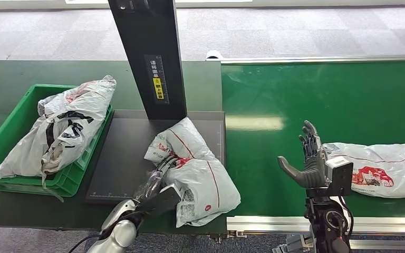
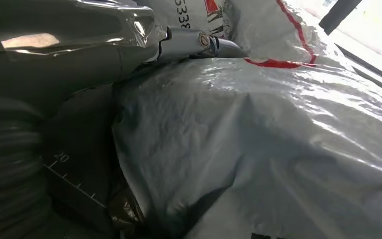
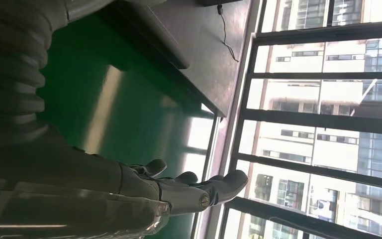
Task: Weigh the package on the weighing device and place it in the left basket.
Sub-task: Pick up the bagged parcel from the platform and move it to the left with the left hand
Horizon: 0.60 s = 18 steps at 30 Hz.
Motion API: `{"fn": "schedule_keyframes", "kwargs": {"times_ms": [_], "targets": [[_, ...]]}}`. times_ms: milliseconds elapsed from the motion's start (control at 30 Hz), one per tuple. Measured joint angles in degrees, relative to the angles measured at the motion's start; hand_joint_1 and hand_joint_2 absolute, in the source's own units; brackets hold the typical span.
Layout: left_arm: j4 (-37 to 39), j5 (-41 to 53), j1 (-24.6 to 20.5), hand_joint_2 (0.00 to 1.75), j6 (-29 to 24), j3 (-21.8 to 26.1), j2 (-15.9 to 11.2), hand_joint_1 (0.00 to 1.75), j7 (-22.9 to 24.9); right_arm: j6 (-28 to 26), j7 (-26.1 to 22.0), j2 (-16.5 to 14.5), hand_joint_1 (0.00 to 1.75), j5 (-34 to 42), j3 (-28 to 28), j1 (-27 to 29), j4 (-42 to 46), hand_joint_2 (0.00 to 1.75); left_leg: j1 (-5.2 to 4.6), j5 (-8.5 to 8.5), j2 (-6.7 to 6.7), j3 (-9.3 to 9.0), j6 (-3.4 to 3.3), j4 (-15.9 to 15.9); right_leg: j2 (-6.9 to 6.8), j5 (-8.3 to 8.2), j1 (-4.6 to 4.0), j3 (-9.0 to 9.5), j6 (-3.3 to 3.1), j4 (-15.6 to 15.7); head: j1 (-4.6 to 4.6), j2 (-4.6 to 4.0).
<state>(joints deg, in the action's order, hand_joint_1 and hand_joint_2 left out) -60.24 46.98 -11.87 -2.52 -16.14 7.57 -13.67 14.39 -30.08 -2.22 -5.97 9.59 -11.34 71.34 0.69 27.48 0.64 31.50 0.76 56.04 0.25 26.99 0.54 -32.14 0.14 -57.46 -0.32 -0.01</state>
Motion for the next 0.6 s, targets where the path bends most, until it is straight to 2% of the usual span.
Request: {"fn": "schedule_keyframes", "kwargs": {"times_ms": [133, 400, 467, 533, 600], "targets": [[2.29, 0.57, -1.05, 1.75, -0.25, -0.34, 0.22, 0.00, 0.74, 0.09, 0.00, -0.28, 0.00, -0.28, 0.10, 0.00, 0.00, 1.75, -0.03, 0.00, 0.01, -0.01, -0.01, 0.00, -0.02, 0.00, 0.03, 0.05, 0.00, 0.00, 0.00, 0.00], [5.61, 8.46, -3.86, 1.75, -1.92, -0.56, 1.29, 0.00, 8.34, 0.66, 0.66, -1.12, 0.00, -1.54, 0.72, 0.22, 0.31, 1.75, -0.05, 0.07, 0.07, -0.50, -0.08, -0.05, -0.11, 0.03, 0.04, 0.68, 0.03, 0.04, 0.01, 0.01], [6.62, 9.22, -4.44, 1.75, -2.30, -0.55, 1.53, 0.68, 8.17, 0.81, 0.80, -1.42, 0.00, -1.78, 1.10, 0.58, 0.78, 1.75, -0.05, 0.09, 0.07, -0.71, -0.10, -0.07, -0.11, 0.04, 0.04, 0.90, 0.03, 0.05, 0.01, 0.01], [7.34, 8.47, -4.66, 1.75, -2.06, -0.38, 1.63, 1.46, 6.79, 1.07, 1.01, -1.62, 0.00, -1.87, 1.46, 1.04, 1.36, 1.75, -0.05, 0.08, 0.07, -0.83, -0.10, -0.08, -0.11, 0.04, 0.04, 1.01, 0.02, 0.05, 0.00, -0.01], [7.64, 7.27, -4.63, 1.75, -1.72, -0.20, 1.65, 1.60, 5.14, 1.29, 1.13, -1.72, 0.00, -1.90, 1.77, 1.54, 1.98, 1.75, -0.04, 0.02, 0.07, -0.86, -0.09, -0.08, -0.10, 0.02, 0.03, 1.03, 0.01, 0.05, -0.01, -0.01]]}}
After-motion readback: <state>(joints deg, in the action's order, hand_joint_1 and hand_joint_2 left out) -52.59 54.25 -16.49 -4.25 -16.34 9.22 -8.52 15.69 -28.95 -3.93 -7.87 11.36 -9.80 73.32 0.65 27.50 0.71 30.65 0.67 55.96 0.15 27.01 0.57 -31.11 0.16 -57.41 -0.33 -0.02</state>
